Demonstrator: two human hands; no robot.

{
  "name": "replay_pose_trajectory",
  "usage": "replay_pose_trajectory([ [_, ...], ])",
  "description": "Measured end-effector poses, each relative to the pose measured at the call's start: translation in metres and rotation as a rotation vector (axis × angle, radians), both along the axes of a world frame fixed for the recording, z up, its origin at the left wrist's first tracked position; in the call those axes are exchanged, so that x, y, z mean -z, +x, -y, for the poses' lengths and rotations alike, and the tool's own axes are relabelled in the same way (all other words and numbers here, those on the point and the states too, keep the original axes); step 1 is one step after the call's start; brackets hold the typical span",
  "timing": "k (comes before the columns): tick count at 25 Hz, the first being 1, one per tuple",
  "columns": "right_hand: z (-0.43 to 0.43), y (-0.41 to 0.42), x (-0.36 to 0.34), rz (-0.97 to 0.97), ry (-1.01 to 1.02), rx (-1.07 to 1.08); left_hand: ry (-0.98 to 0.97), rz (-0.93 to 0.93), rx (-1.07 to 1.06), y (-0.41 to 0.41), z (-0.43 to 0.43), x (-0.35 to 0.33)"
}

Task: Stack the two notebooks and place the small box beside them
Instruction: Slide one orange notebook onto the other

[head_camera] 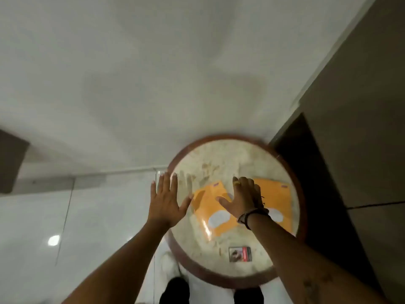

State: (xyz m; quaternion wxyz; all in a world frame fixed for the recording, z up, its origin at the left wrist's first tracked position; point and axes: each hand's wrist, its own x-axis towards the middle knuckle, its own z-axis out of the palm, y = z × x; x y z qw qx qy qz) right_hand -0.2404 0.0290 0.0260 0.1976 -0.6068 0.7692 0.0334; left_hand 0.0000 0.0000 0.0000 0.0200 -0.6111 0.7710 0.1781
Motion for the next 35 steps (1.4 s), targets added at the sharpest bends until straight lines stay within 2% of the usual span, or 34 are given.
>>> replay_pose_trajectory([
  [1, -0.005, 0.010, 0.031, 0.022, 0.079, 0.019, 0.095, 0.008, -0.015, 0.004, -0.012, 0.033],
  [6, -0.022, 0.028, 0.134, 0.030, 0.229, 0.264, 0.141, 0.046, 0.057, 0.013, -0.047, 0.156],
  [10, -0.022, 0.023, 0.165, 0.073, 0.269, 0.426, 0.123, 0.046, 0.088, 0.008, -0.056, 0.197],
  [14, -0.012, 0.006, 0.167, 0.164, 0.341, 0.507, 0.059, -0.033, 0.030, 0.008, -0.063, 0.202],
  [16, -0.005, -0.003, 0.164, 0.340, 0.273, 0.583, 0.027, -0.034, 0.029, 0.007, -0.062, 0.201],
  [19, 0.007, -0.019, 0.155, 0.654, 0.027, 0.754, 0.005, -0.006, 0.044, 0.006, -0.061, 0.204],
  [22, 0.026, -0.033, 0.150, 0.784, -0.143, 0.878, 0.003, 0.022, 0.051, 0.006, -0.061, 0.205],
  [24, 0.037, -0.037, 0.156, 0.797, -0.188, 0.973, -0.003, 0.033, 0.048, 0.007, -0.062, 0.208],
  [26, 0.045, -0.038, 0.166, 0.755, -0.146, 0.999, -0.017, 0.044, 0.047, 0.007, -0.062, 0.212],
  [30, 0.050, -0.035, 0.179, 0.525, -0.012, 0.886, -0.023, 0.050, 0.048, 0.006, -0.062, 0.213],
  [35, 0.059, -0.031, 0.183, 0.391, 0.034, 0.792, -0.032, 0.046, 0.048, 0.007, -0.063, 0.214],
])
